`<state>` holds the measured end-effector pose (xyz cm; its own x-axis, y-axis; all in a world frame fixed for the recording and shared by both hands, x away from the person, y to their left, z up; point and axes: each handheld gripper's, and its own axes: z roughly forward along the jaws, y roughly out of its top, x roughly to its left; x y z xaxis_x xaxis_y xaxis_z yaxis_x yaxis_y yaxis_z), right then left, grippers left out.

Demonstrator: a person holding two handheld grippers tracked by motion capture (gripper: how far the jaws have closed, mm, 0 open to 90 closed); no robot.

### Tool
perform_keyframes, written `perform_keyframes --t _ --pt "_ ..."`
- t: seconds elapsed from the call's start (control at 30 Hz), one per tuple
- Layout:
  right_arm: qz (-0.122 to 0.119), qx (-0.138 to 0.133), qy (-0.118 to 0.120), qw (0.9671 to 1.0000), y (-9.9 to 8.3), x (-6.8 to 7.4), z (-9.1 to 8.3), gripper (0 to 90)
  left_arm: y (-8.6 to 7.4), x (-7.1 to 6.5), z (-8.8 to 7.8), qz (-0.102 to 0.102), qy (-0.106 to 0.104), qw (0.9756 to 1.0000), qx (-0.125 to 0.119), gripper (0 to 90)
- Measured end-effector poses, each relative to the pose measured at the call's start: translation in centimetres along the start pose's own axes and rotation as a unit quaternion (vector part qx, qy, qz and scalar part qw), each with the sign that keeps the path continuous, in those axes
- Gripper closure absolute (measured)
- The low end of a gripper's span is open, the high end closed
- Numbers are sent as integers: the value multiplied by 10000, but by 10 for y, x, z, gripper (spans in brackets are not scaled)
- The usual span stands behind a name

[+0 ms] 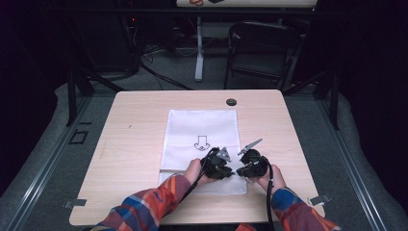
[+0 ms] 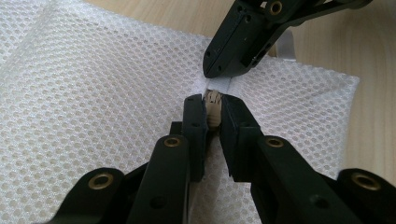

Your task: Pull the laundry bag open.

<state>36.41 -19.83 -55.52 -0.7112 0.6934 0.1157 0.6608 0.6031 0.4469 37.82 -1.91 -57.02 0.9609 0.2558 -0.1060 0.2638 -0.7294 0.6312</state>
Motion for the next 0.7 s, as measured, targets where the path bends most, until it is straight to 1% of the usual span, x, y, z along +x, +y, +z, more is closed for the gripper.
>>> perform_keyframes --t 0.03,0.07,0.1,0.13,0.17,0.2,0.23,0.27,0.3,0.33,0.37,0.4,0.43,0.47,0.5,0.53,0.57,0.6,0.63,0.67,0.7 --pt "-52 14 28 10000 0 -1 0 900 0 0 0 -14 3 10000 9 805" --pt "53 -62 103 9999 0 1 1 900 0 -1 -1 -5 25 10000 71 806" --pt "69 -52 128 9999 0 2 1 900 -1 -2 -1 11 7 10000 43 808" --pt "29 7 116 9999 0 2 0 900 0 -3 -2 37 22 9999 102 808" --pt "5 52 126 9999 0 2 0 900 -2 -4 -2 18 -48 10000 53 808" --pt "11 58 189 9998 0 2 0 900 -2 -5 -3 25 -53 10000 72 808" --pt "-41 74 170 9998 -1 2 0 900 -3 -5 -4 38 -61 9999 88 808" --pt "-44 88 188 9998 0 4 1 900 -2 -6 -5 64 -1 9999 156 807" --pt "-77 110 200 9997 0 4 1 900 -3 -7 -5 61 3 9999 148 804" --pt "-49 113 218 9997 0 5 1 900 -3 -7 -5 34 7 9999 110 798" --pt "-46 110 218 9997 0 5 1 900 -3 -6 -4 7 -64 10000 59 775" --pt "12 47 224 9997 0 5 2 900 -3 -6 -3 23 -48 9999 86 756" --pt "35 50 246 9997 -1 5 2 900 -2 -7 -1 53 -99 9999 40 743" --pt "42 58 239 9997 -1 5 2 900 -1 -7 -1 111 -24 9999 117 744" --pt "41 61 237 9997 -1 5 1 900 -1 -8 -1 117 3 9998 138 754" --pt "30 58 238 9997 -1 5 2 900 0 -8 -1 137 42 9998 155 781" --pt "-60 154 261 9995 0 4 0 900 0 -8 0 124 -18 9999 82 801" --pt "-121 236 232 9994 1 2 -1 900 0 -8 0 121 -17 9999 86 807" --pt "-114 226 237 9994 1 2 -1 900 0 -8 0 118 -20 9999 87 812" --pt "51 39 244 9997 -1 4 2 900 1 -8 0 138 25 9998 128 814" --pt "-68 182 251 9995 0 2 0 900 1 -9 -1 131 29 9998 137 816"
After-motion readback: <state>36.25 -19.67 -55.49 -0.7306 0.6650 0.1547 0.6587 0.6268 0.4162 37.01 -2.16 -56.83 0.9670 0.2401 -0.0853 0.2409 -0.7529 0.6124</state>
